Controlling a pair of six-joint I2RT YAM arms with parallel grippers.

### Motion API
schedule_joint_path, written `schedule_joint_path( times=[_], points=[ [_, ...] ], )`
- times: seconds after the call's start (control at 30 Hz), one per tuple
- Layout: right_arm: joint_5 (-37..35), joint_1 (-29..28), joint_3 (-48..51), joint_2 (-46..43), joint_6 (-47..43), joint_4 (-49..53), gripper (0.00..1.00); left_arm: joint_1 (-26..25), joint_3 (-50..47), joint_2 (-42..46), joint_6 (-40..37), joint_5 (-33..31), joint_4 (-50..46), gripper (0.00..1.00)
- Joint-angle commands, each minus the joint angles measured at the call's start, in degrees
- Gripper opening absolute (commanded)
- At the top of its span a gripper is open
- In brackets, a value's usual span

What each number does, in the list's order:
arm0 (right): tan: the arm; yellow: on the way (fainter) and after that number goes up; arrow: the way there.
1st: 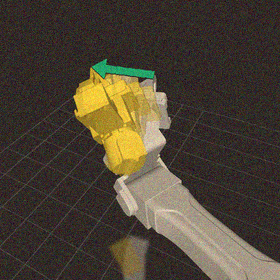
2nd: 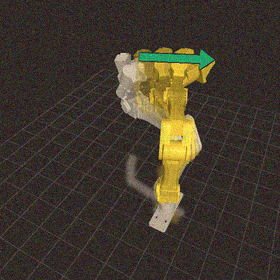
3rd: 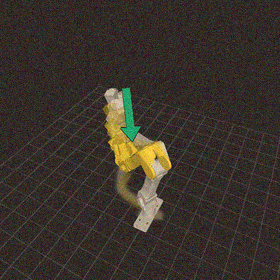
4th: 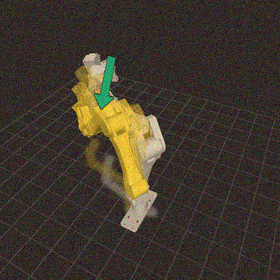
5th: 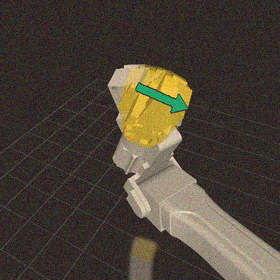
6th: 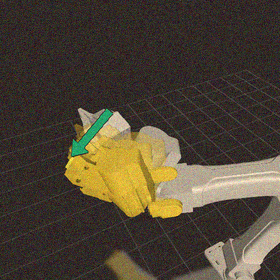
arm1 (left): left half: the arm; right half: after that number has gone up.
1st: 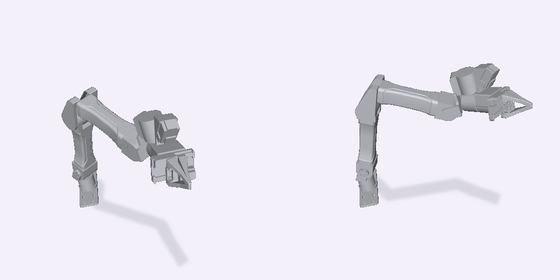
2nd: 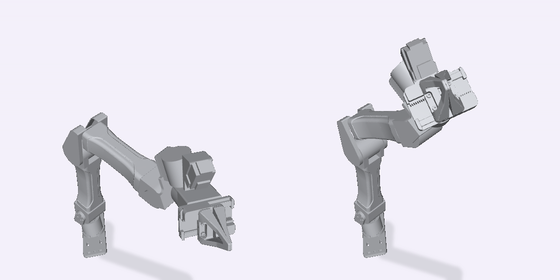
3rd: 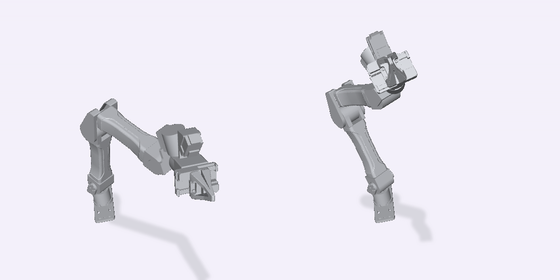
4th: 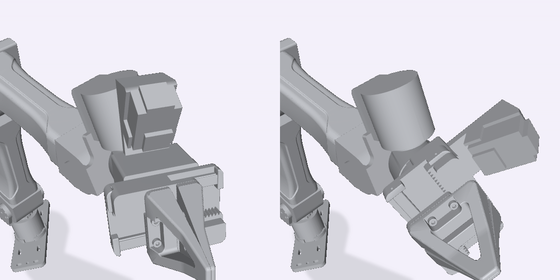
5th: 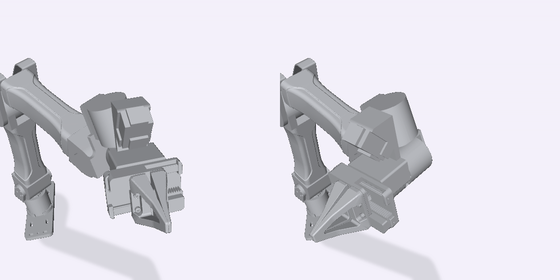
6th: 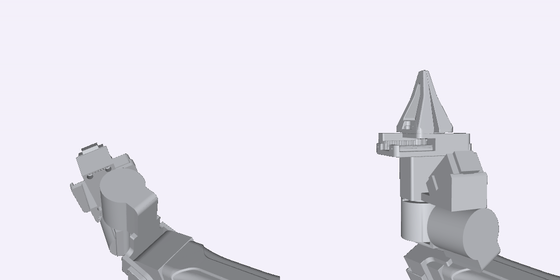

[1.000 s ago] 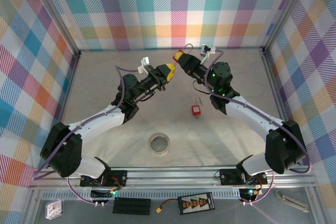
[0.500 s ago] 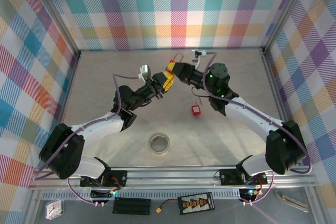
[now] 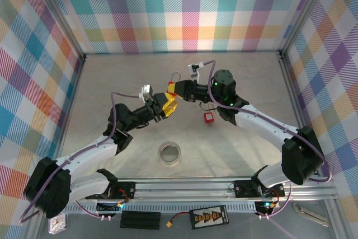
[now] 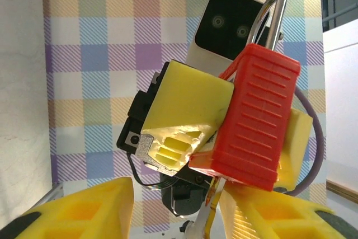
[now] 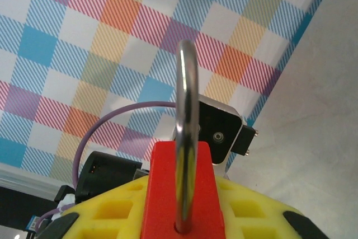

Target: Unlock with the key

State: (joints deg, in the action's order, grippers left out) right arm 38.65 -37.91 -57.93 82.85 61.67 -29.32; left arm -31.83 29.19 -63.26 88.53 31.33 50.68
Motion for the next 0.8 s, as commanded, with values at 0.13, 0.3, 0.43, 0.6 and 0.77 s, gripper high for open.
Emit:
schedule_joint_path(
  times=[0.13, 0.3, 0.43, 0.6, 0.77],
  points=[
    [17.19, -5.32, -0.24, 2.64, -4.41, 15.97, 0.00, 4.00, 3.07, 6.98, -1.23, -6.22, 0.23, 0.49],
    [16.90, -5.15, -2.28, 3.68, -8.09, 22.69, 0.00, 6.16, 2.89, 12.33, -4.53, -4.53, -8.00, 0.50],
    [16.29, -5.07, -5.15, 5.92, -14.12, 32.54, 0.00, 9.81, 3.16, 17.65, -7.59, -1.79, -18.63, 0.51],
    [13.75, -4.98, -9.74, 11.33, -23.54, 46.92, 0.00, 13.81, 10.21, 25.35, -23.89, -2.04, -52.16, 0.55],
    [11.42, -4.89, -17.78, 21.94, -33.70, 59.10, 0.00, 17.64, 18.43, 27.38, -38.93, -6.61, -76.07, 0.62]
  ],
)
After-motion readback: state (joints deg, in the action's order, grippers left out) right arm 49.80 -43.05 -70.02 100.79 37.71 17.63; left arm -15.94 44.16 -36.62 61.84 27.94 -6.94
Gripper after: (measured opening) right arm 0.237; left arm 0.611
